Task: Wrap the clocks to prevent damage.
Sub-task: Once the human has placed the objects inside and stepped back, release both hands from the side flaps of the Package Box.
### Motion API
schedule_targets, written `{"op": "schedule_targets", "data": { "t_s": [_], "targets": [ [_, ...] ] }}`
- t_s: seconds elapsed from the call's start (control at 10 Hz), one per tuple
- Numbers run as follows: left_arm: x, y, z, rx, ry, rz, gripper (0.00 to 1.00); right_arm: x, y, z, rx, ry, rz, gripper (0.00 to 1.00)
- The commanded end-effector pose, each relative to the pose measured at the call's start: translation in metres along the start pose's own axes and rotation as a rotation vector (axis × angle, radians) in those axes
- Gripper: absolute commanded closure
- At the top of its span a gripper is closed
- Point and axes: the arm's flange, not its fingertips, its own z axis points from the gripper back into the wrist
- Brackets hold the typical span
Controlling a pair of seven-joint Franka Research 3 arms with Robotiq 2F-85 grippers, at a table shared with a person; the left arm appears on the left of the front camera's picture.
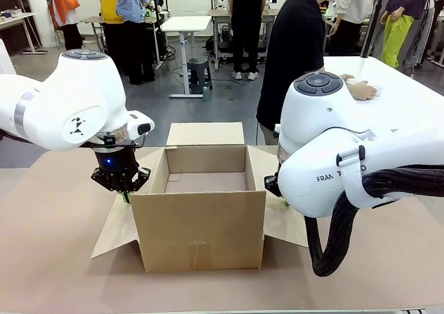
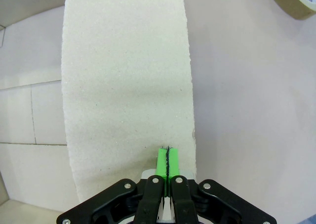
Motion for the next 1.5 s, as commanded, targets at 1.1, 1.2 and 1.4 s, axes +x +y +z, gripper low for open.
{"op": "schedule_targets", "data": {
  "t_s": [1.1,1.2,1.4],
  "targets": [
    [-0.0001,-0.0001,-0.0001,0.000,0.000,0.000,1.00,-0.0001,0.0000,-0.0011,-0.004,-0.001,-0.002,0.99],
    [-0.0001,-0.0001,-0.0001,0.000,0.000,0.000,1.00,-0.0001,0.0000,-0.0011,-0.004,-0.001,-0.002,0.99],
    [-0.0001,-0.0001,-0.0001,0.000,0.000,0.000,1.00,-0.0001,0.0000,-0.0011,-0.004,-0.001,-0.002,0.99]
  ]
}}
